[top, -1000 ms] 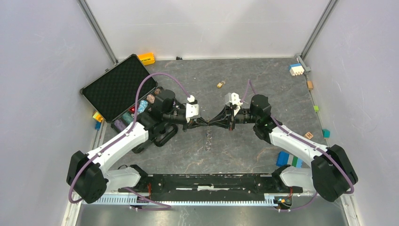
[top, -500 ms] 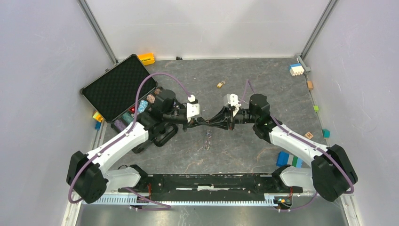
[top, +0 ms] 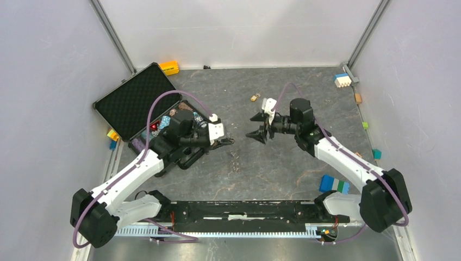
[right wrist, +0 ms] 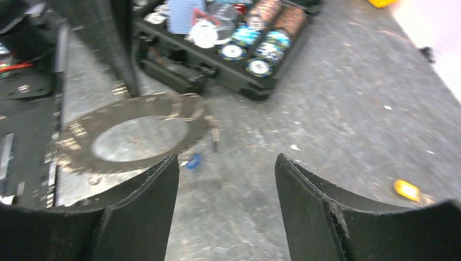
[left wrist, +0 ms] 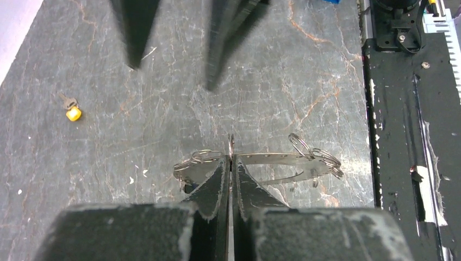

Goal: Put the keys on the keyring

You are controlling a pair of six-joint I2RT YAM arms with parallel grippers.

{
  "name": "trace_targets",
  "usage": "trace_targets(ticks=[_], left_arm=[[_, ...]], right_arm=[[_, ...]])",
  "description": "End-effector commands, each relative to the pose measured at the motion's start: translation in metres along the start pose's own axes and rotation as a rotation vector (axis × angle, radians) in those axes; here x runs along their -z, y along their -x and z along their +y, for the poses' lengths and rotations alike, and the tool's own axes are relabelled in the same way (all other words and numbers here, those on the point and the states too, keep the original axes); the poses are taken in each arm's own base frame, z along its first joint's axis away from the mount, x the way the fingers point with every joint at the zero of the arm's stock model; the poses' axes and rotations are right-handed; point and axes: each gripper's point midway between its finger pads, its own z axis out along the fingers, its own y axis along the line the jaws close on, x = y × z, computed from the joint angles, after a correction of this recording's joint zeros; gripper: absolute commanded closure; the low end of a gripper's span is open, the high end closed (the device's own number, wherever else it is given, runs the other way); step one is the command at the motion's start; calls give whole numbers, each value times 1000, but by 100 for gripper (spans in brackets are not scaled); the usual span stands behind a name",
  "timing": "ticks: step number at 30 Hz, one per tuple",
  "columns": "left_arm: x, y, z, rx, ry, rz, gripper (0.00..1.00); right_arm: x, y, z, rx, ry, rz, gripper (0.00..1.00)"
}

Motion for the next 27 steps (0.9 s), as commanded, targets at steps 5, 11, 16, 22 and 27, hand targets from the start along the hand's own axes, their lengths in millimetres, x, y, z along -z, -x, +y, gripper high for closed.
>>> trace_targets(ticks=[5, 11, 16, 22, 27], left_arm=[[13, 12, -12, -69, -14, -62, 98], [14, 14, -18, -65, -33, -76, 98], [11, 11, -17, -67, -38, -77, 98], [8, 8, -16, -57, -48, -70, 98], [6, 6, -16, -47, -56, -61, 98]], right_arm=[[-7, -36, -112, 33, -328, 217, 29], [-30, -76, -180, 49, -425, 382, 28], [-49, -113, -228, 90, -472, 513, 29], [-60, -157, -270, 122, -541, 657, 31], [-64, -173, -290, 150, -582, 716, 33]])
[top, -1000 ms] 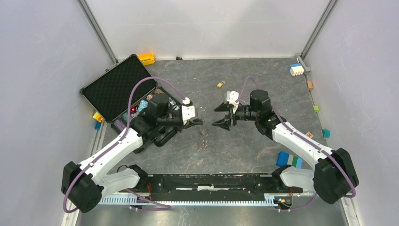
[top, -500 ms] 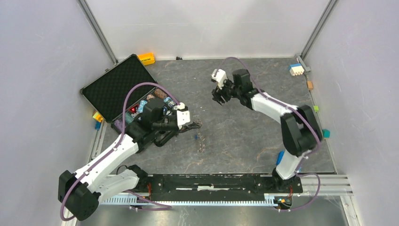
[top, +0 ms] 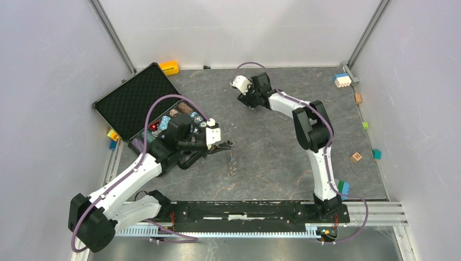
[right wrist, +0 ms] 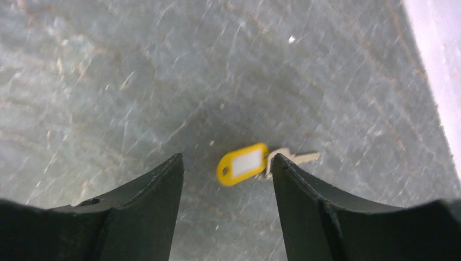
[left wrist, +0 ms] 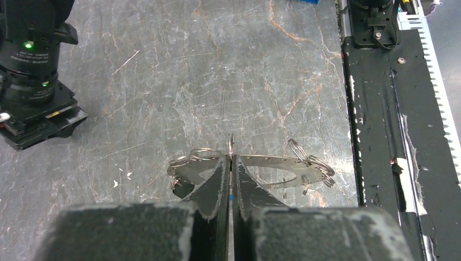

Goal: Put the keys on the keyring

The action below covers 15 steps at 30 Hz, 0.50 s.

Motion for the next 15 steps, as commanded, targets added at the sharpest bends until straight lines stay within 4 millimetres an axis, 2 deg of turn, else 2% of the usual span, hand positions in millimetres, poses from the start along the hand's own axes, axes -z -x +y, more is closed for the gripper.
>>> trace_targets(ticks=[1, 6, 15], left_arm=[[-2, 12, 3, -51, -16, -38, 98], [-3, 10, 3, -50, -20, -34, 98], [-2, 11, 2, -54, -22, -36, 98]], right_arm=[[-7, 0, -28, 47, -93, 54, 34], [-12, -9, -30, 56, -117, 86, 39], [-10, -16, -30, 59, -133, 101, 58]])
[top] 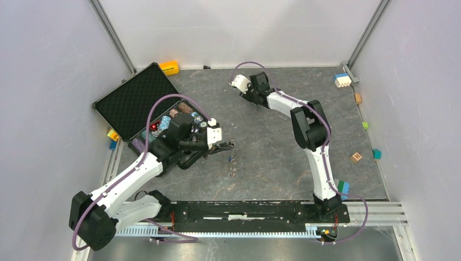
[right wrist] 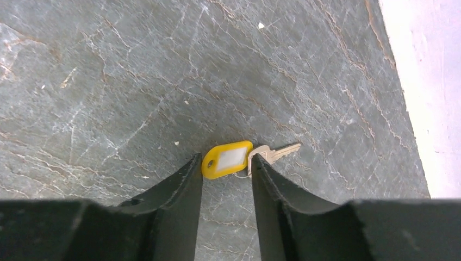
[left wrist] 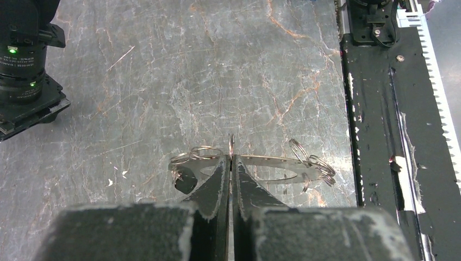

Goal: Put the keys on the keyring

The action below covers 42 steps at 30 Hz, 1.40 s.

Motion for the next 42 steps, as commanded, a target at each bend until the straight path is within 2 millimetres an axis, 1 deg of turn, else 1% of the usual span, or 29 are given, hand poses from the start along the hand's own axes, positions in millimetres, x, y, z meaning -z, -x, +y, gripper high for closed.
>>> trace_targets(ticks=[1, 5, 7, 8, 10, 12, 17, 18, 21, 26, 28, 30, 31, 33, 35, 38, 42], left_arm=[[1, 16, 2, -72, -10, -46, 98], [2, 15, 3, -76, -2, -43, 98], [2, 15, 5, -81, 6, -43, 98], [2, 15, 6, -81, 9, -42, 98], [2, 16, 8, -81, 18, -41, 98], [2, 17, 10, -78, 29, -38, 98], [3, 20, 13, -76, 45, -41, 98], [3, 21, 13, -75, 46, -42, 98], [4, 22, 15, -77, 52, -44, 98], [3, 22, 14, -72, 49, -45, 98], [3, 21, 13, -71, 43, -46, 98], [3, 21, 11, -67, 36, -45, 98], [2, 20, 11, -65, 33, -44, 98], [1, 19, 10, -63, 24, -44, 98], [0, 19, 9, -58, 15, -46, 98], [-1, 19, 8, -51, 2, -49, 98], [-2, 19, 6, -48, -5, -51, 98]], right_arm=[[1, -2, -6, 5, -28, 8, 60], [7, 0, -9, -6, -36, -1, 75], [15, 2, -10, -10, -43, -10, 83], [21, 5, -12, -13, -49, -22, 87], [32, 6, -12, -19, -52, -33, 95], [46, 7, -12, -27, -54, -51, 100], [88, 4, 0, -49, -31, -97, 100], [98, 0, 4, -56, -25, -98, 100], [125, -7, 29, -75, 57, -136, 100], [178, -26, 86, -85, 238, -214, 100], [198, -34, 105, -83, 311, -246, 100], [216, -42, 117, -94, 354, -272, 100], [225, -44, 119, -104, 362, -290, 100], [234, -58, 125, -127, 377, -287, 100], [239, -73, 130, -142, 392, -260, 99], [240, -93, 131, -182, 404, -223, 96], [240, -115, 131, -209, 421, -172, 96]])
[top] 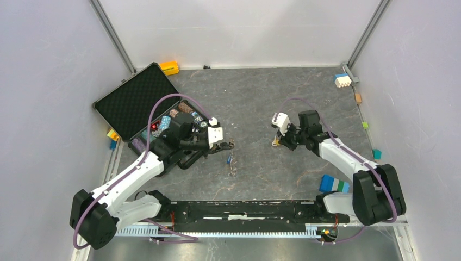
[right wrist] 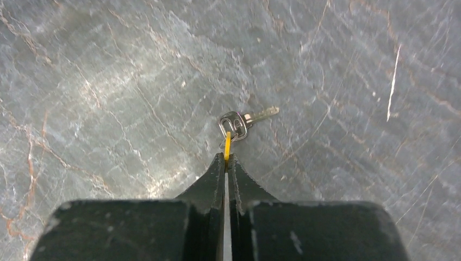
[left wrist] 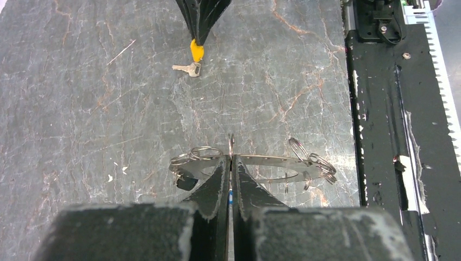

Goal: Put the keys on the keyring

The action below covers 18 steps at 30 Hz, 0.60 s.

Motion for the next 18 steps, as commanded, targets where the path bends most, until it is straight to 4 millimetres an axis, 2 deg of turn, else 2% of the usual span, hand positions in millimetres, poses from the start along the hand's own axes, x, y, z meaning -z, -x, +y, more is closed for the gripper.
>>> trace_targets(ticks=[1, 7, 12, 15, 18], left_arm=[[0, 24, 1, -56, -21, -69, 98], [-2, 21, 0, -51, -37, -66, 98], [-2, 21, 0, -51, -40, -68, 98], [-2, 21, -1, -52, -39, -68, 98], [-3, 19, 0, -50, -39, -63, 98]], right_arm=[[7, -17, 4, -29, 38, 19, 96], [19, -47, -2, -65, 5, 76, 94], [25, -60, -7, -78, -11, 108, 82], [29, -56, -14, -68, -31, 100, 70], [30, -40, -21, -54, -41, 49, 56]])
